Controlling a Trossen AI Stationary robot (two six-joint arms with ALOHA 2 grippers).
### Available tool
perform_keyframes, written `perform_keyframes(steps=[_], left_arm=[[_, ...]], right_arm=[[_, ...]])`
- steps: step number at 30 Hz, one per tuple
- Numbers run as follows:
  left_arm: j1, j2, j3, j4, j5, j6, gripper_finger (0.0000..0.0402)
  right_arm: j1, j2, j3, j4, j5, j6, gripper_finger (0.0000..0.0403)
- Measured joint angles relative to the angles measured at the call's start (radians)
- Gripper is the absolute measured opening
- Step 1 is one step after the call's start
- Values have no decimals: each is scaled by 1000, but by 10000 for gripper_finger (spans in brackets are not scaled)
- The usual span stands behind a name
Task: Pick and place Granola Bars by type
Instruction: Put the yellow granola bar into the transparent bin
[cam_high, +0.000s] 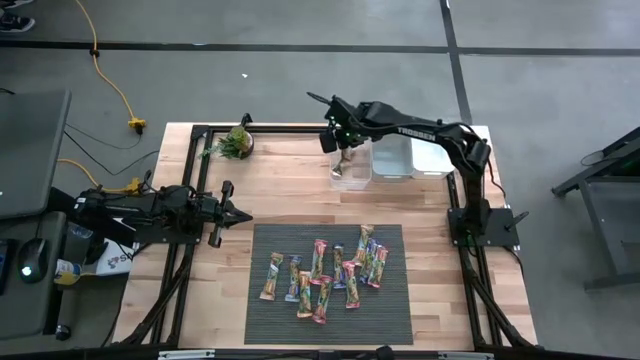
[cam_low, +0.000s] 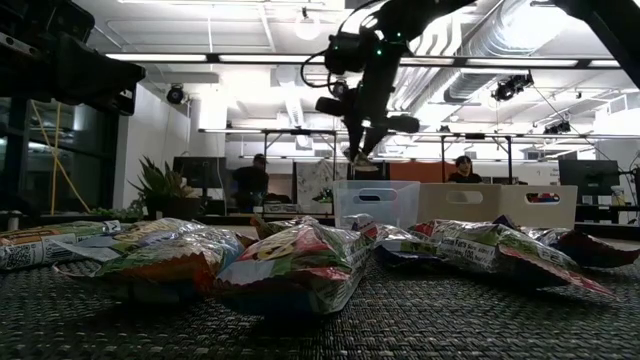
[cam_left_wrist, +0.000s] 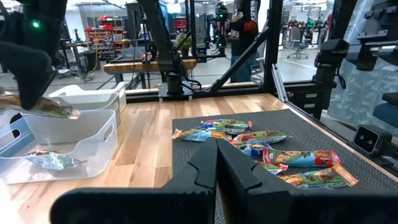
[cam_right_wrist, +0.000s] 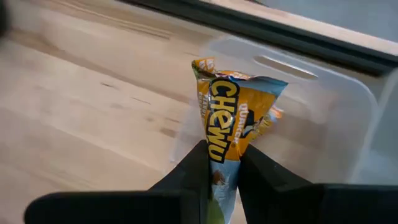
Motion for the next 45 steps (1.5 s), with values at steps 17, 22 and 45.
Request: perform_keyframes(steps=[17,22,45], left_arm=[[0,0,0,0,0,0,1],[0,0,0,0,0,0,1],[0,0,0,0,0,0,1]], right_arm=[[-2,6,-299,148,-88,83,55],[-3,6,-320,171,-95,62,65],[-2,-92,-222,169,3,-83,172]])
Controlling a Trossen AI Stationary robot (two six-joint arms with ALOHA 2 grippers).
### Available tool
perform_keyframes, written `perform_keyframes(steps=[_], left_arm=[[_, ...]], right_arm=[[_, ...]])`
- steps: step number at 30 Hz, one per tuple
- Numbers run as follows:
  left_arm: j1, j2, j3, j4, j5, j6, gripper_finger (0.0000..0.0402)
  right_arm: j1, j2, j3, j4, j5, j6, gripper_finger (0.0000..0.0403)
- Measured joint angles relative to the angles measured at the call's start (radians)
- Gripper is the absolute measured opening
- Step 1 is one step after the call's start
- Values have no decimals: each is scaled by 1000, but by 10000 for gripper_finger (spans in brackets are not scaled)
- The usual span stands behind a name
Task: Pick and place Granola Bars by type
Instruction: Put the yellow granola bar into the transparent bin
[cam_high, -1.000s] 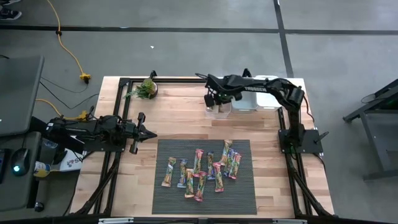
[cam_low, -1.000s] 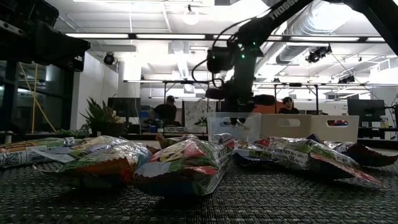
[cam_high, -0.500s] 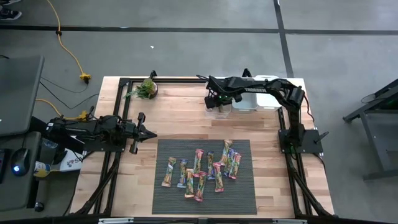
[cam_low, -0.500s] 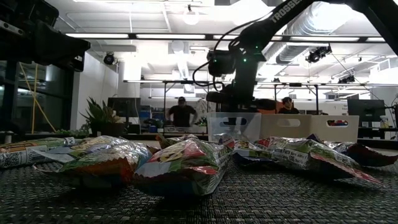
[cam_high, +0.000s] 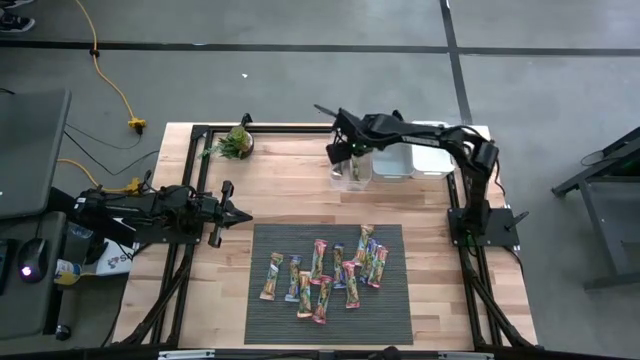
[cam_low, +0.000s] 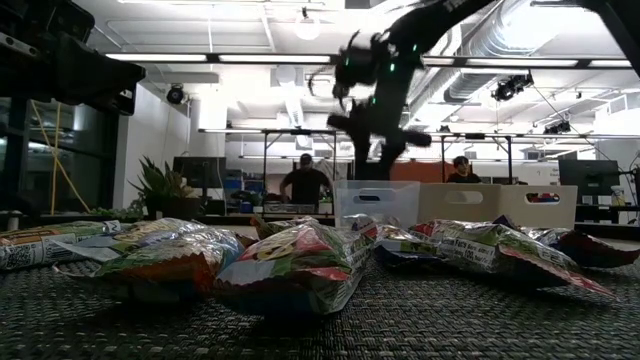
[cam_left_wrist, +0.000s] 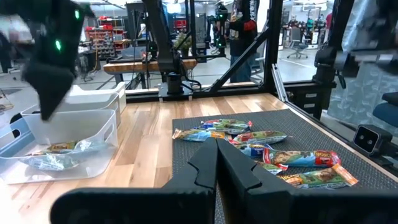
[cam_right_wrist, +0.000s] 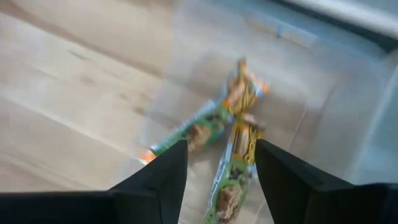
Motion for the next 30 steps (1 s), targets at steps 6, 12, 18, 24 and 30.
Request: perform_keyframes(steps=[6,12,18,24,30], left_arm=[[0,0,0,0,0,0,1],[0,0,0,0,0,0,1],[0,0,0,0,0,0,1],[0,0,0,0,0,0,1],[0,0,0,0,0,0,1]], right_arm=[[3,-135,28,19,-14,-70,174],[28,-287,29,60,-136,-91,173],[133,-384,29,99,-245,-110,173],[268,-415,29,116,-357,-91,174],[403,-404,28,115,-426,-199,170]])
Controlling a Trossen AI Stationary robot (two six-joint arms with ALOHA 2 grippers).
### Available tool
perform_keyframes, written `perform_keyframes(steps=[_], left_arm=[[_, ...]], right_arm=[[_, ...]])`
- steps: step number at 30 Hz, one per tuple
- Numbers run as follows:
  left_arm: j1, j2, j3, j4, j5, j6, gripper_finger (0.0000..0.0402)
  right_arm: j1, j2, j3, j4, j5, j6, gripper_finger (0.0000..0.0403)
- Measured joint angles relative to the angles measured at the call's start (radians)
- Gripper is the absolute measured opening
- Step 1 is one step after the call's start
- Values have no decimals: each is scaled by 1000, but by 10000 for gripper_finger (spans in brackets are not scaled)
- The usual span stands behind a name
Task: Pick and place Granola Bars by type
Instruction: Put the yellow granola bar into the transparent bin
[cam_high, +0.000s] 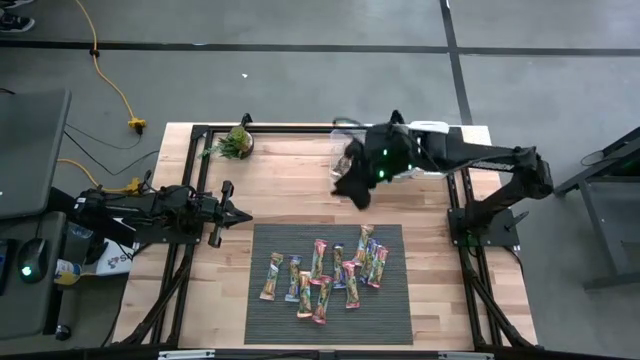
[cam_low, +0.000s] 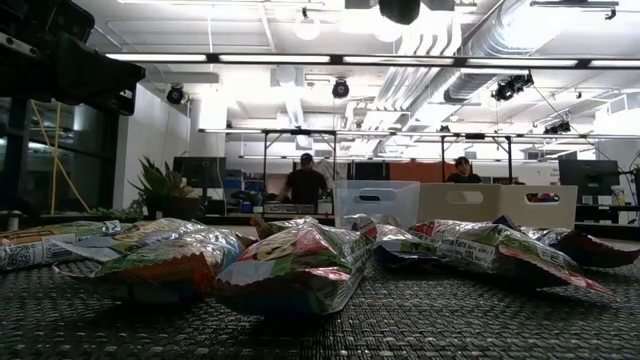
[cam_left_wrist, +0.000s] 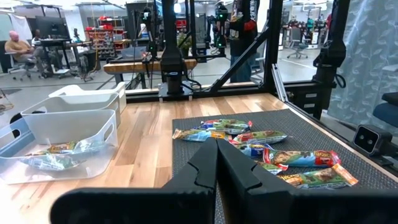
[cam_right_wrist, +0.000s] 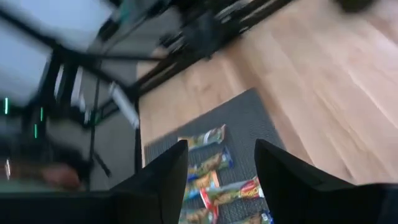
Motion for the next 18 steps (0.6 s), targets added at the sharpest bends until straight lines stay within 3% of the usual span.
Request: perform_keyframes(steps=[4,7,11,18], left_arm=[[0,0,0,0,0,0,1],[0,0,0,0,0,0,1],[0,0,0,0,0,0,1],[0,0,0,0,0,0,1]], right_arm=[[99,5,-3,7,70,-110,172],[162,5,-3,19,245,-91,171],[202,5,-3,-42,466,110,167],[263,81,-3,-255,655,591,172]])
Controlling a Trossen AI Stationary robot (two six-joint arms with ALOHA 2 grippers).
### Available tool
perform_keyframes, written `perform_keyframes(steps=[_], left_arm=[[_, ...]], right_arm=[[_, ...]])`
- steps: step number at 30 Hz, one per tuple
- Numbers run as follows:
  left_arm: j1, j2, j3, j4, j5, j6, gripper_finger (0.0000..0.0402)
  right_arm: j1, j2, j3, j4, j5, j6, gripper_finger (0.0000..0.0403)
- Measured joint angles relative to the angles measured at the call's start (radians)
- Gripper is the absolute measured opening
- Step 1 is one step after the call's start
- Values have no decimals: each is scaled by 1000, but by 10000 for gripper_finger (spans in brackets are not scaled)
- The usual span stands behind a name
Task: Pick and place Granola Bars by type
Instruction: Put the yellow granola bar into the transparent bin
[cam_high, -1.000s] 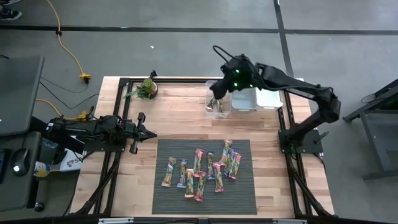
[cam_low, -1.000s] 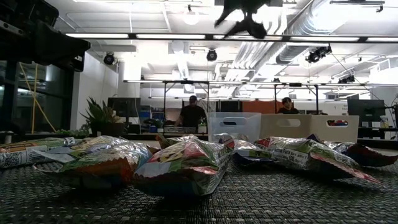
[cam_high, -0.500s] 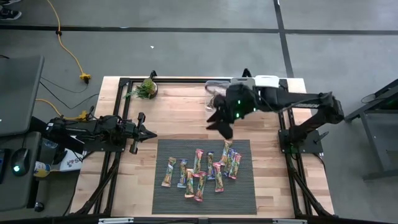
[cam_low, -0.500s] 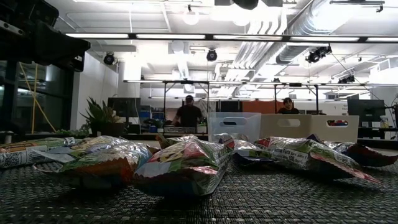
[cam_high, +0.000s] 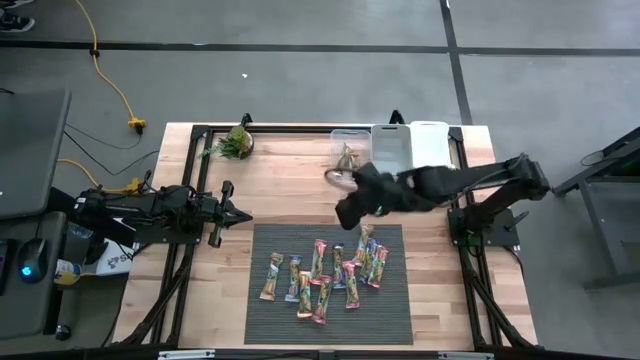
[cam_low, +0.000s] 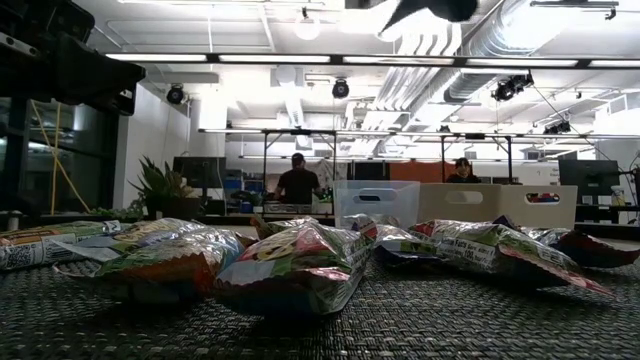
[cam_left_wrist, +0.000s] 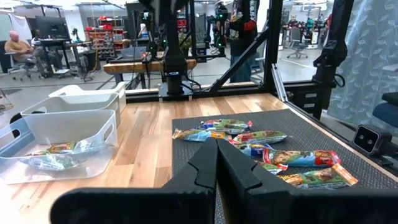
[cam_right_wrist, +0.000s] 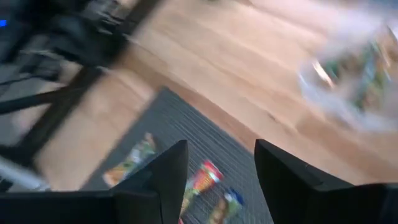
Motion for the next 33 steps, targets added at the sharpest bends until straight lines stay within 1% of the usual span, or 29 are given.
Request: perform_keyframes(steps=[3,6,11,14,17,19,23,26,30,33], left_arm=[[0,0,0,0,0,0,1],[0,0,0,0,0,0,1],[0,0,0,0,0,0,1],[0,0,0,0,0,0,1],[0,0,0,0,0,0,1],[0,0,0,0,0,0,1],[0,0,0,0,0,0,1],[0,0,0,0,0,0,1],[0,0,0,0,0,0,1],[0,0,0,0,0,0,1]], right_arm=[[27,72,0,-78,22,150,174],[40,144,0,-84,12,250,173],[56,246,0,-70,-19,358,174],[58,300,0,-90,-56,414,174],[62,343,0,-123,-70,449,175],[62,364,0,-158,-77,470,177],[55,379,0,-288,-90,520,182],[53,379,0,-360,-78,566,187],[54,379,0,-349,-76,585,192],[53,376,-40,-299,-75,619,193]])
